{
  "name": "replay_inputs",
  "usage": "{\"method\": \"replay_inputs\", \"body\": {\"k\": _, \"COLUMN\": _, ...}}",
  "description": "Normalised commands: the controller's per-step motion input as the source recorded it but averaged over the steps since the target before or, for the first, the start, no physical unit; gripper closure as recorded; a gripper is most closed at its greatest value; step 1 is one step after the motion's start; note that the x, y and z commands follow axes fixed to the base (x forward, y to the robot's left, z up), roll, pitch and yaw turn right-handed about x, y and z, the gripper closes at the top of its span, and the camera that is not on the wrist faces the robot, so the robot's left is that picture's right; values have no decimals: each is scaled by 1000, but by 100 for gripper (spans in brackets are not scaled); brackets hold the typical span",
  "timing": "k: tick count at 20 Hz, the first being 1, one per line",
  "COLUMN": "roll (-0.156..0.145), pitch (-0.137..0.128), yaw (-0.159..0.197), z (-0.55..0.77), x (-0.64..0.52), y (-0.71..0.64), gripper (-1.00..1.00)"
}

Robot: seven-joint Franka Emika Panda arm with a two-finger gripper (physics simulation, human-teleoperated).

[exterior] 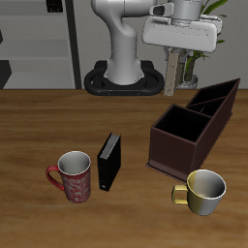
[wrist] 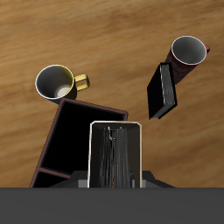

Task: Place the yellow book into the left desk caddy's right compartment

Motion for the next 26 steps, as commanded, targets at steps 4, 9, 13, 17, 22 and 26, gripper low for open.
{"method": "replay_inputs", "body": {"k": 4, "roll": 45, "pitch": 18, "yaw": 21, "z": -112, "x": 59, "y": 392, "gripper": 100}}
{"method": "replay_inputs", "body": {"k": 9, "roll": 13, "pitch": 4, "yaw": -11, "z": -1, "x": 112, "y": 233, "gripper": 100}}
{"method": "replay_inputs", "body": {"k": 13, "roll": 13, "pitch": -21, "yaw": 10, "z": 38, "x": 199, "y": 143, "gripper": 100}}
{"method": "replay_inputs", "body": {"k": 17, "roll": -11, "pitch": 2, "yaw": -5, "z": -77, "x": 209, "y": 47, "gripper": 100}}
{"method": "replay_inputs", "body": {"k": 22, "roll": 4, "pitch": 4, "yaw": 9, "z": -138, "x": 93, "y": 111, "gripper": 100}}
{"method": "replay_inputs", "body": {"k": 26, "roll": 6, "pitch": 13, "yaw": 12, "z": -187, "x": 120, "y": 84, "gripper": 100}}
